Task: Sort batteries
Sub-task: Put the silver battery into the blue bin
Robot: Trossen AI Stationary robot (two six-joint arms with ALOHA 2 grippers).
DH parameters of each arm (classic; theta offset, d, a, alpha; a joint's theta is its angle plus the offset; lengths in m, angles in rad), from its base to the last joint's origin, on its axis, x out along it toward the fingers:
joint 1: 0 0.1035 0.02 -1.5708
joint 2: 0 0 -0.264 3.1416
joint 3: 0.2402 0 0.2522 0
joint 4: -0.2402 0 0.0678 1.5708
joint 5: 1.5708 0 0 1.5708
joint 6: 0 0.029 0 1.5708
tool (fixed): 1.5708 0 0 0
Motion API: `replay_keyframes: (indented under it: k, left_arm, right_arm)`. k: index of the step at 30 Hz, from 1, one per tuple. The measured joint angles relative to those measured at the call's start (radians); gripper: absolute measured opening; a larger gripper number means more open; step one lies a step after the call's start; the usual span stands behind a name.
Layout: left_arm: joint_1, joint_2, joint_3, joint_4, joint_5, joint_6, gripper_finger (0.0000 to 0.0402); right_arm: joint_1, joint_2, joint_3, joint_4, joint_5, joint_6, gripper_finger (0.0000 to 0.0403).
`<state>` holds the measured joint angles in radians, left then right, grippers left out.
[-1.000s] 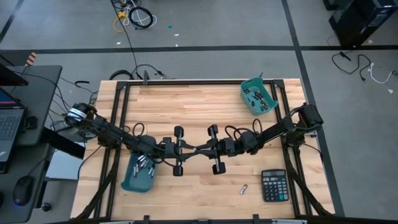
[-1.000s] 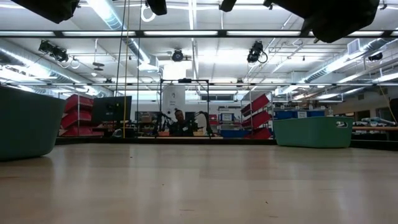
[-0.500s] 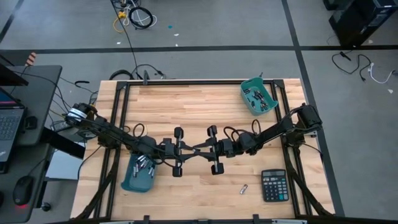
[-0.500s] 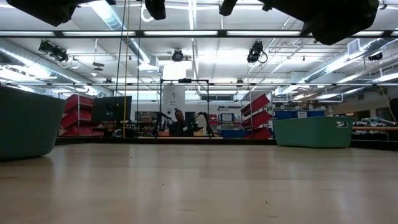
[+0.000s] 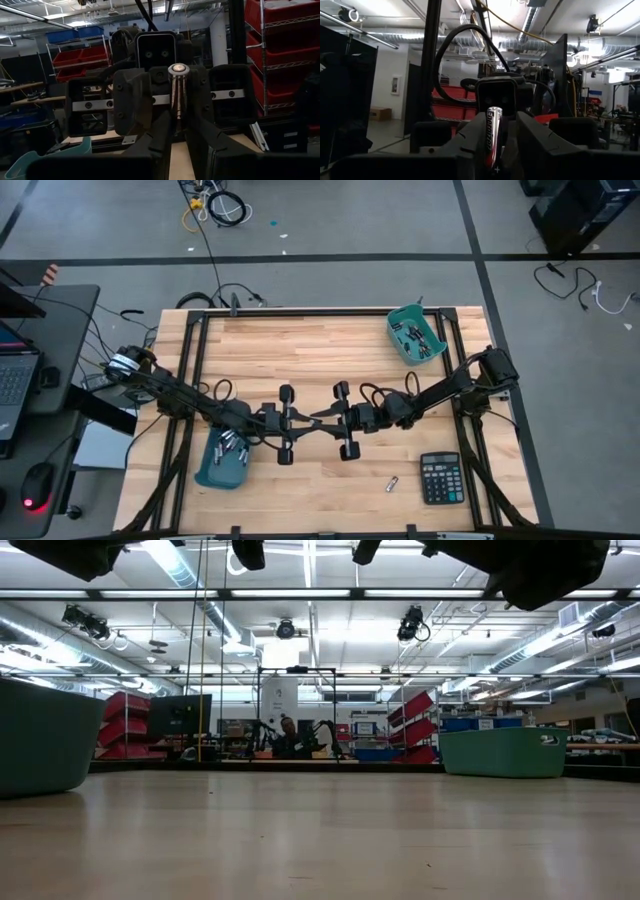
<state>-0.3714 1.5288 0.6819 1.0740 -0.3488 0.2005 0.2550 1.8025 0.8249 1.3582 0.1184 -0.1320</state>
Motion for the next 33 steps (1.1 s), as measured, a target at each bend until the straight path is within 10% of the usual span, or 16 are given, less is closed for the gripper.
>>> replay_keyframes:
  k: [33]
  left_arm:
    - [-0.009,0.000,0.000,-0.013,-0.064,0.019,0.0054]
  right_arm:
    - [0.013,-0.002,-0.001,-0.032,0.027,0.042,0.0171]
